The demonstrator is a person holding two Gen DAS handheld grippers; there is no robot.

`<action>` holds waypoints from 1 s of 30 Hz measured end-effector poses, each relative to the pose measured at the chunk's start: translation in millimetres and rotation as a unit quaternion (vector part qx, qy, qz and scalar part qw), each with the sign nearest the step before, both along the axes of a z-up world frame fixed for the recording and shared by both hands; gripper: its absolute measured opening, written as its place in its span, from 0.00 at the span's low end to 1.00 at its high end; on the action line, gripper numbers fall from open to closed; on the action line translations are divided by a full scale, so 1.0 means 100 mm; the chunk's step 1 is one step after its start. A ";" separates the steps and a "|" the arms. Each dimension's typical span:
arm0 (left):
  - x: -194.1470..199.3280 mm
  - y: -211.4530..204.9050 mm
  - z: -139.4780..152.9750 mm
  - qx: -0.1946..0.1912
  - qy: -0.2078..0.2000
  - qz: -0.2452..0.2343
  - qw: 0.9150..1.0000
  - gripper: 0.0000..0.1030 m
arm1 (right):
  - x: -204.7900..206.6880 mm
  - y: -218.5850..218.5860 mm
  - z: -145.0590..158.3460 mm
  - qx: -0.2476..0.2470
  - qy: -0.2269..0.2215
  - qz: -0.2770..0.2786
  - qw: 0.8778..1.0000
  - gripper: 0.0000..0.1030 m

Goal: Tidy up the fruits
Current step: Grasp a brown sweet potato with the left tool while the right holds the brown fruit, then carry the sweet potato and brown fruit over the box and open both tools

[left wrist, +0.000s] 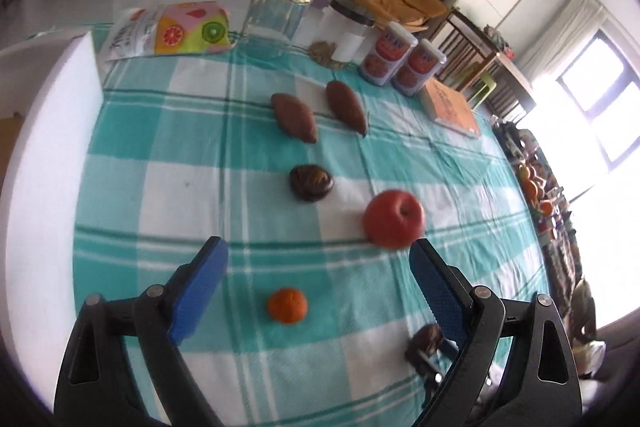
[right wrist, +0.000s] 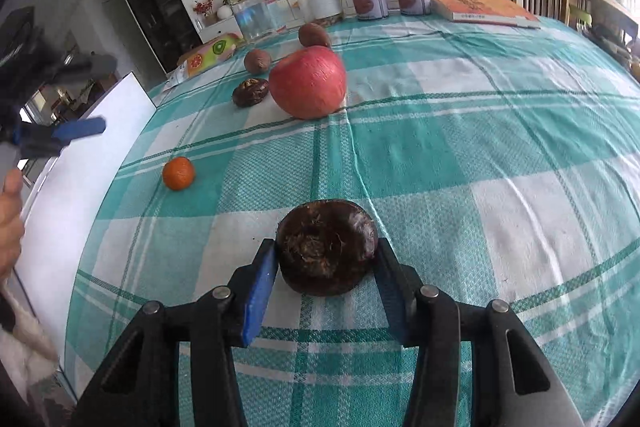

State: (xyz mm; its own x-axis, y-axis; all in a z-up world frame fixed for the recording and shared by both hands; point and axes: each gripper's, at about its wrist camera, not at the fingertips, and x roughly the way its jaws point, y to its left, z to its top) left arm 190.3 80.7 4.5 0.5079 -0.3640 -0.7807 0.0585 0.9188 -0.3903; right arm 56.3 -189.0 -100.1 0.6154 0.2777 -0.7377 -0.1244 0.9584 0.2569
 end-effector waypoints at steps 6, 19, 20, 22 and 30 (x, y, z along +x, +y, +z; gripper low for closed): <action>1.12 -0.18 -0.26 0.015 0.085 0.022 0.996 0.89 | 0.03 0.06 -0.01 -0.011 -0.001 0.008 1.000 0.48; 1.73 -0.32 -0.93 0.028 0.124 0.057 0.990 0.41 | 0.04 0.07 -0.02 -0.006 -0.004 0.008 1.000 0.48; 1.70 -0.33 -0.91 0.046 0.114 0.062 0.990 0.41 | 0.04 0.06 -0.02 -0.005 -0.004 0.008 1.000 0.48; 1.60 -0.32 -0.87 0.074 0.097 0.061 0.991 0.41 | 0.05 0.05 -0.02 -0.001 -0.003 0.008 1.000 0.48; 0.89 -0.07 -0.27 0.062 0.073 0.022 0.995 0.40 | 0.04 -0.15 -0.04 0.086 0.006 -0.006 0.996 0.47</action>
